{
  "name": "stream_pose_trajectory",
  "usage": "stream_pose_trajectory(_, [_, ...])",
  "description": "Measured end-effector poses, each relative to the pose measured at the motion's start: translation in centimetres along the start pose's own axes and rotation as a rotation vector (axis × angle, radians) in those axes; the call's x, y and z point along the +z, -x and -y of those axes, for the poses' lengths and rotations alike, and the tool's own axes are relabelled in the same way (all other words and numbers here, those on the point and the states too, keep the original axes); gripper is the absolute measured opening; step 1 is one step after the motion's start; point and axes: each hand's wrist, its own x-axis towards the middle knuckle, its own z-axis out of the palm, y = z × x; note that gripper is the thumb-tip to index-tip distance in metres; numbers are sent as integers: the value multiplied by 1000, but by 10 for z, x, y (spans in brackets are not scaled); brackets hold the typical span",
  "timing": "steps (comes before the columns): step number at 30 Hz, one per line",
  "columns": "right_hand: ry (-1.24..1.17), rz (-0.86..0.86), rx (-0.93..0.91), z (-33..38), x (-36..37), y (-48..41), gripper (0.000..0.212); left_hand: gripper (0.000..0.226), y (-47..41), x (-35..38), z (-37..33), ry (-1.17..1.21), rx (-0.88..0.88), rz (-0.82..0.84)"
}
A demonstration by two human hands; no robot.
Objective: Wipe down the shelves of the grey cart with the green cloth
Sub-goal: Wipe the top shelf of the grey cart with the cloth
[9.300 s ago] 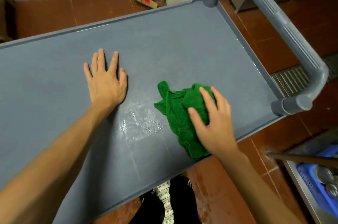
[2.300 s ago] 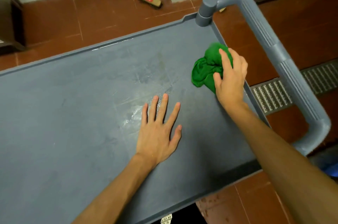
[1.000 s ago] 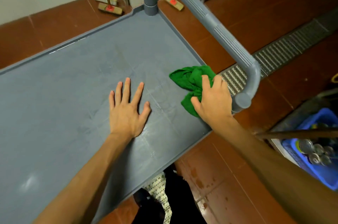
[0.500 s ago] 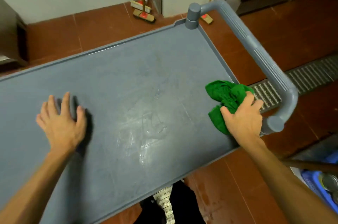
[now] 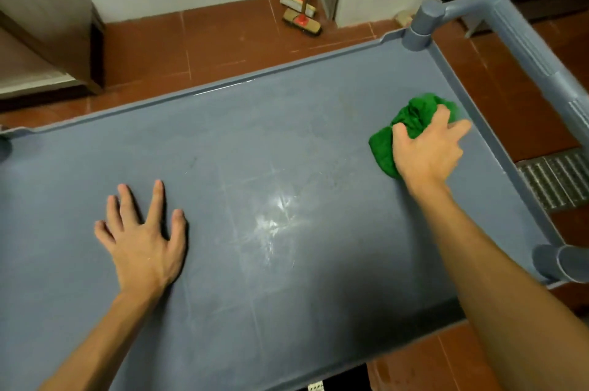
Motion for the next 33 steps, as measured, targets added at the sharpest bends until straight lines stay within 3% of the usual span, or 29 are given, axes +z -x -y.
stream_pose_trajectory(8, [-58, 191, -382, 90, 49, 48, 65, 67, 0, 1, -1, -4, -4, -3])
stream_pose_trajectory(17, [-231, 538, -833, 167, 74, 222, 65, 64, 0, 0, 2, -16, 10, -12])
stream_pose_trajectory(23, [-273, 565, -892, 168, 79, 224, 63, 65, -4, 2, 1, 159, -82, -76])
stream_pose_trajectory(27, [-300, 692, -1001, 162, 73, 224, 62, 63, -4, -1, 6, 235, -60, -49])
stream_pose_trajectory(33, [-327, 839, -1089, 79, 25, 244, 58, 52, -2, -7, 11, 368, -60, -76])
